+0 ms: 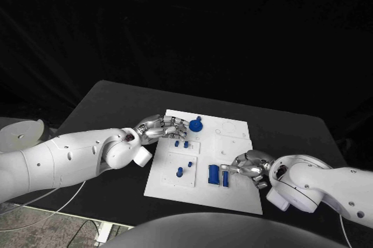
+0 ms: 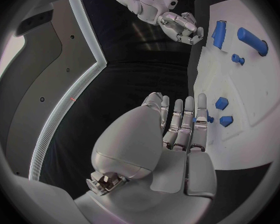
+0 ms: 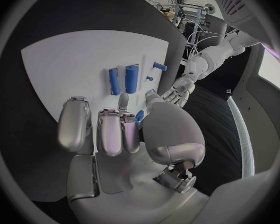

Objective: Assemble the parts on the task board

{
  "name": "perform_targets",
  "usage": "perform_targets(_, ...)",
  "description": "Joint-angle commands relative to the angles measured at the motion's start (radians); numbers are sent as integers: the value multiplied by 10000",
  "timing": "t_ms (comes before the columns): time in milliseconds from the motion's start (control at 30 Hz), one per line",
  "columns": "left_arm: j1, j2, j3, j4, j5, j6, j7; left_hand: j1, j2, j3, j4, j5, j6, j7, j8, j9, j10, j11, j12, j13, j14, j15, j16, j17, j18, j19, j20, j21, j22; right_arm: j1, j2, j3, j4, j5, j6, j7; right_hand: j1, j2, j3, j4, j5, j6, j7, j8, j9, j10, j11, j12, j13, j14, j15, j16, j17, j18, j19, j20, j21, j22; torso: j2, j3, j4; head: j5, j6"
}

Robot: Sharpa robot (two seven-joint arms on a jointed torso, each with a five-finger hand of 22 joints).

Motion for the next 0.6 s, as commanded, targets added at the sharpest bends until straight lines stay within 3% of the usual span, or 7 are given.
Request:
perform_targets(33,-9,18,4,17,35,162,124,36,-13,66,21,25,6,98,-38,-13,-7,65,-45,-16,2,43,39,-15,120,9,26,-58,9,30,-148,1,84,-1544,-1177,1720,662,69,140,-276,844,-38,95,-336,-271,1048,107,38,2627,535,100,87,81,16,90,19,108,1705,-4,-2,13,-17,0)
perform_targets(67,-10,18,4,19,35,160,128,36,-13,66,21,25,6,98,-38,-13,-7,65,-45,-16,2,43,39,-15,120,9,26,-58,9,36,-187,0,88,-1805,-1257,1881,889,71,195,-358,1238,-102,146,-537,-424,1048,143,38,2627,533,125,95,90,6,97,38,153,1715,-1,0,15,-11,0)
perform_targets(100,-10,14,4,23,35,152,136,36,-13,66,21,25,6,98,-38,-13,-7,65,-45,-16,2,43,39,-15,120,9,26,-58,9,41,-260,-2,92,-2336,-1354,2150,1349,65,328,-501,1891,-255,275,-1047,-843,1015,254,7,2577,522,213,99,85,-15,107,99,234,1733,1,1,11,-1,0)
perform_targets(233,-12,1,3,30,35,131,155,34,-15,71,20,26,10,95,-35,-13,-2,71,-44,-18,6,47,42,-15,118,11,27,-58,13,15,-388,-15,86,-3520,-1293,2440,2199,-60,606,-846,2539,-981,538,-2099,-1668,561,278,-442,1899,472,249,23,-85,5,64,154,199,1718,-2,-1,6,-8,0)
perform_targets(367,-13,-6,3,33,35,122,170,34,-15,71,20,26,10,95,-35,-13,-2,71,-44,-18,6,47,42,-15,118,11,27,-58,13,-90,-441,-34,47,-4775,-1068,2379,2578,-233,643,-999,2151,-1714,510,-2851,-2328,99,268,-924,1234,403,253,-127,-377,57,-51,188,-67,1644,-3,-3,4,-10,0)
perform_targets(467,-14,-9,2,37,35,125,169,34,-15,71,20,26,10,95,-35,-13,-2,71,-44,-18,6,47,42,-15,118,11,27,-58,13,-239,-434,-46,5,-5681,-932,2286,2758,-302,595,-1060,1599,-1712,486,-2969,-2634,36,243,-1011,1118,387,242,-186,-474,72,-86,179,-139,1625,3,-1,5,-6,0)
perform_targets(600,-15,-18,2,43,35,126,169,36,-19,76,16,28,18,92,-30,-13,6,76,-41,-20,11,50,46,-14,116,13,28,-57,18,-468,-377,-59,-65,-6673,-948,2198,2972,-363,534,-1144,1075,-1453,493,-2821,-2809,69,253,-994,1130,384,235,-225,-527,67,-85,179,-140,1627,9,-1,2,-7,0)
